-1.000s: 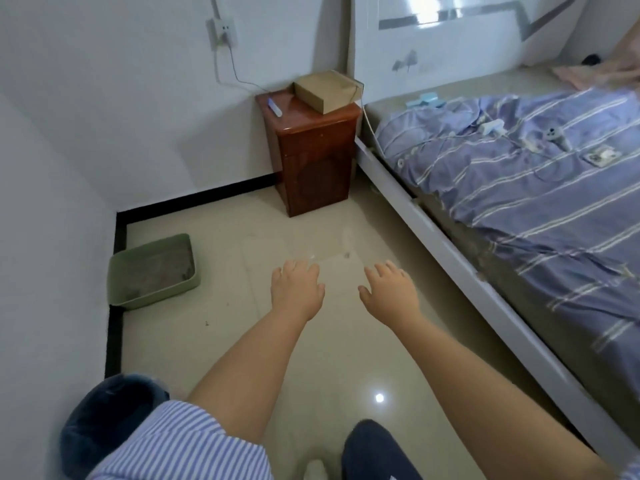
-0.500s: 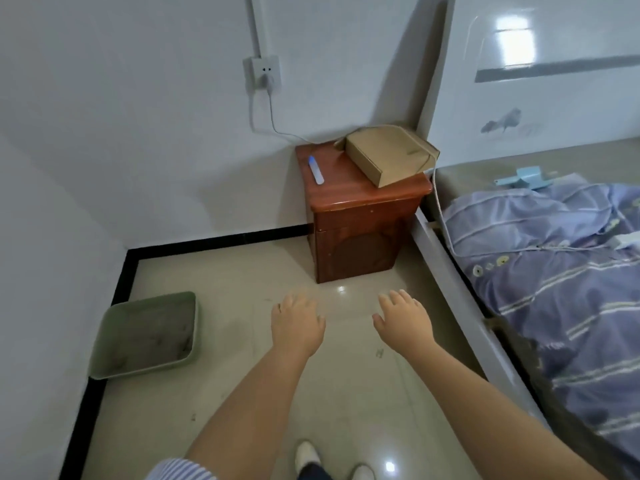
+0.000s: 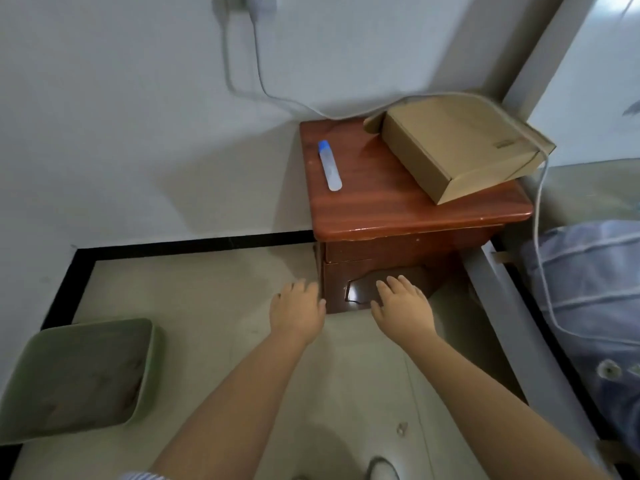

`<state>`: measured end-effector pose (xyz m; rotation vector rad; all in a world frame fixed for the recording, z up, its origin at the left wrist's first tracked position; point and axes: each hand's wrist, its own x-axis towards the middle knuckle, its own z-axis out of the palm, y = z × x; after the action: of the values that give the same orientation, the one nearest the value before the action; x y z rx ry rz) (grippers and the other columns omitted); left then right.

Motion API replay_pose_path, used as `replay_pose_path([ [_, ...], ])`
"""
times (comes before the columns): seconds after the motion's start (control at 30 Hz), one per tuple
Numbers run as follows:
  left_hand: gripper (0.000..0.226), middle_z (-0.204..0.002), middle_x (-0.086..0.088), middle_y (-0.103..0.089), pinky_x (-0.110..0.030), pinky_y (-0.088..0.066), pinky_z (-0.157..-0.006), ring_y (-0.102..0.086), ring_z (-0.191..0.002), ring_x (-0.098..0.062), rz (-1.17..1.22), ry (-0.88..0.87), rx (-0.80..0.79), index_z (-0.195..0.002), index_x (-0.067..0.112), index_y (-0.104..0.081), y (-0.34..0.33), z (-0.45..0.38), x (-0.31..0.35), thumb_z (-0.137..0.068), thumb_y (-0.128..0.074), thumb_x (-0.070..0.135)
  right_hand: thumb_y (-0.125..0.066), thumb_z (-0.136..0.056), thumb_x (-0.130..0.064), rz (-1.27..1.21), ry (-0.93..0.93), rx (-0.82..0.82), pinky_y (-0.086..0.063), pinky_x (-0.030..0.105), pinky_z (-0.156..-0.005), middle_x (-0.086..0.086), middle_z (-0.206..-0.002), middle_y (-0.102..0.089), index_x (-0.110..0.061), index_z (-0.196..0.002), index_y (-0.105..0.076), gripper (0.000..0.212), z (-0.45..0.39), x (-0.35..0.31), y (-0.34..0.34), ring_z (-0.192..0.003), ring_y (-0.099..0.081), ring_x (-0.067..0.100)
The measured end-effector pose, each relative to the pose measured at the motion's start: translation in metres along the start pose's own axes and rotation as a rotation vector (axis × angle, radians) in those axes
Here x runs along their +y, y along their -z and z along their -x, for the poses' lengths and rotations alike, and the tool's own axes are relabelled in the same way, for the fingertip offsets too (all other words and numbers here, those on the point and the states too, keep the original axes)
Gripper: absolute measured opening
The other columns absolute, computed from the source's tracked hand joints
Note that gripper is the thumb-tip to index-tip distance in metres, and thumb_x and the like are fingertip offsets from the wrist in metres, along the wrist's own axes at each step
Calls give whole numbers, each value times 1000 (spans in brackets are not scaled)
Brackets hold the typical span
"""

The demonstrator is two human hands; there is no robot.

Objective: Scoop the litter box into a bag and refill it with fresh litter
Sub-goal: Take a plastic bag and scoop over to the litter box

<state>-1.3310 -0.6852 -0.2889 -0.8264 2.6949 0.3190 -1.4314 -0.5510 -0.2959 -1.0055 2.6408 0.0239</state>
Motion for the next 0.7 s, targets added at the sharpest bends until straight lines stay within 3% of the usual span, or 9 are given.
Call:
replay_pose_path([
  [0.17, 44, -136, -7, -45, -32, -36, -100, -41, -125, -24, 147, -29, 177, -138, 11, -39, -86, -106, 4, -98, -36, 29, -47, -94, -31, -24, 37, 179, -23, 38, -114, 10, -147, -36, -11, -139, -38, 50, -91, 28, -93, -139, -27, 26],
  [0.3, 47, -141, -11, -43, -26, -31, -106, -40, -130, -23, 347, -86, 415, -139, 4, -39, -150, -153, 3, -96, -44, 21, -85, -58, -21, -21, 154, 465, -52, 52, -80, 20, -106, -69, -3, -102, -69, 50, -136, 43, -156, -100, -65, 38],
  [0.43, 41, -136, -11, -47, -24, -34, -103, -46, -126, -22, 683, -13, 619, -133, 2, -47, -180, -175, 6, -93, -49, 12, -84, -59, -14, -51, 220, 655, -53, 52, -79, 18, -102, -70, -2, -100, -70, 45, -156, 51, -184, -97, -66, 38],
  [0.53, 38, -128, -7, -50, -24, -39, -98, -51, -118, -20, 889, 71, 575, -129, 5, -51, -180, -184, 7, -91, -48, 2, -81, -61, -10, -134, 231, 664, -55, 50, -77, 17, -99, -70, -1, -100, -69, 42, -157, 52, -185, -94, -67, 37],
  [0.7, 30, -107, -12, -55, -18, -38, -79, -50, -91, -15, 846, 63, 522, -113, -2, -56, -162, -190, -3, -86, -46, -8, -68, -73, -14, -193, 224, 697, -57, 40, -66, 13, -85, -70, -2, -103, -68, 32, -161, 56, -164, -77, -67, 31],
])
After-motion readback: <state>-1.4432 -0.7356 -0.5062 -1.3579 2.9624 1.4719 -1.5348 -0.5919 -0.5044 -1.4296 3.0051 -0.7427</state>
